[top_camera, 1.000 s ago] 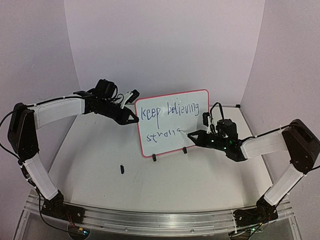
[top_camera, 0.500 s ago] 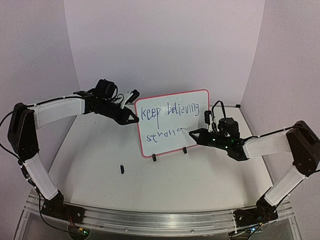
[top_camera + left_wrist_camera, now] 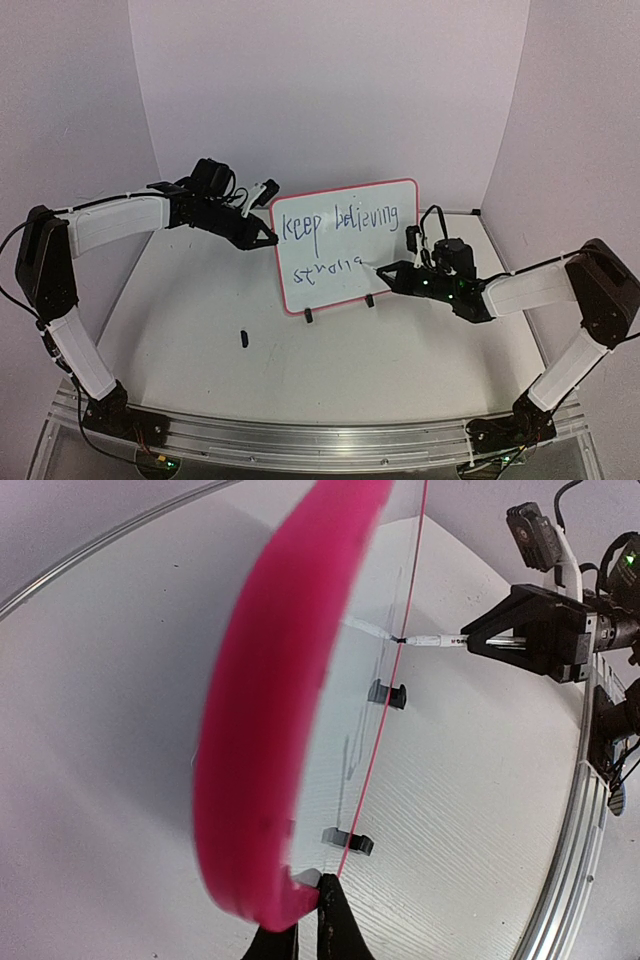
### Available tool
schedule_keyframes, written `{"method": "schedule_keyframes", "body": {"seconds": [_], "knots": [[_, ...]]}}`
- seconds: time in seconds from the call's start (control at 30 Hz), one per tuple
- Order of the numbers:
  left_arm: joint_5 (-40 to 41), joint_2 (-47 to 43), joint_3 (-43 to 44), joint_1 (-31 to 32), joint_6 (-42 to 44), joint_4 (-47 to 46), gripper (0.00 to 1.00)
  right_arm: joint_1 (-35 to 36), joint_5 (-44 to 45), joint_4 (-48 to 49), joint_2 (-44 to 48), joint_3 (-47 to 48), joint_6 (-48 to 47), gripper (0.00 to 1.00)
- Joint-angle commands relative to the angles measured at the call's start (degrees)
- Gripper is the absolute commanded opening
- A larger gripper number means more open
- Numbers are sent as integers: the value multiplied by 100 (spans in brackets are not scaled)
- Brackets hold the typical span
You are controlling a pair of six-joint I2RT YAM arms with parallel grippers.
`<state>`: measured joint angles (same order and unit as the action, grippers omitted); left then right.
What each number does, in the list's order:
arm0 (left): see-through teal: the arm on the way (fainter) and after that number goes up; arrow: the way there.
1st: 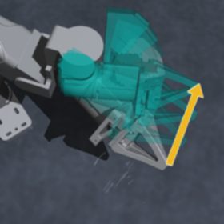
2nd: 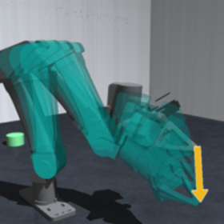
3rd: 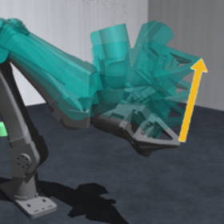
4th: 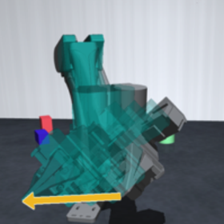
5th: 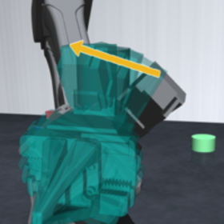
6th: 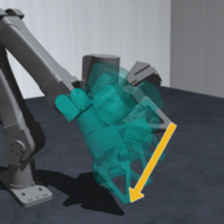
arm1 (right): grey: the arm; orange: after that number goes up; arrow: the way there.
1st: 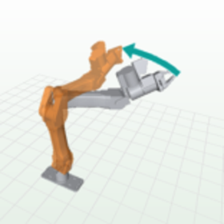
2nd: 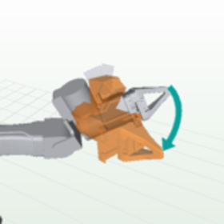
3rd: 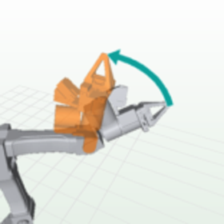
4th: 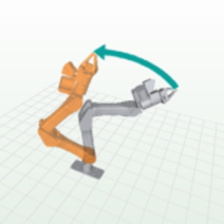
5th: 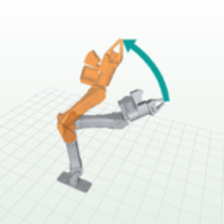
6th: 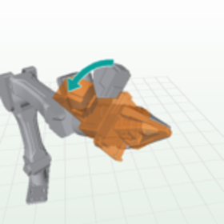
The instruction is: Write a sentence on the whiteboard
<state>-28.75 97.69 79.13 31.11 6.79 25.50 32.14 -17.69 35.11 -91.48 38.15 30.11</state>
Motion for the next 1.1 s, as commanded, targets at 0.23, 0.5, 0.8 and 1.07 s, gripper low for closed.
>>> {"method": "schedule_keyframes", "body": {"seconds": [0.23,0.5,0.8,1.07], "knots": [[414,312,-162,167,303,922,0,-15,103,171,-148,-45,85,0],[406,329,-161,169,289,921,0,-7,128,171,-217,-210,144,0],[414,321,-161,176,293,922,0,103,169,173,-452,-170,146,0],[415,321,-161,176,297,925,0,214,118,172,-312,-102,206,0]]}}
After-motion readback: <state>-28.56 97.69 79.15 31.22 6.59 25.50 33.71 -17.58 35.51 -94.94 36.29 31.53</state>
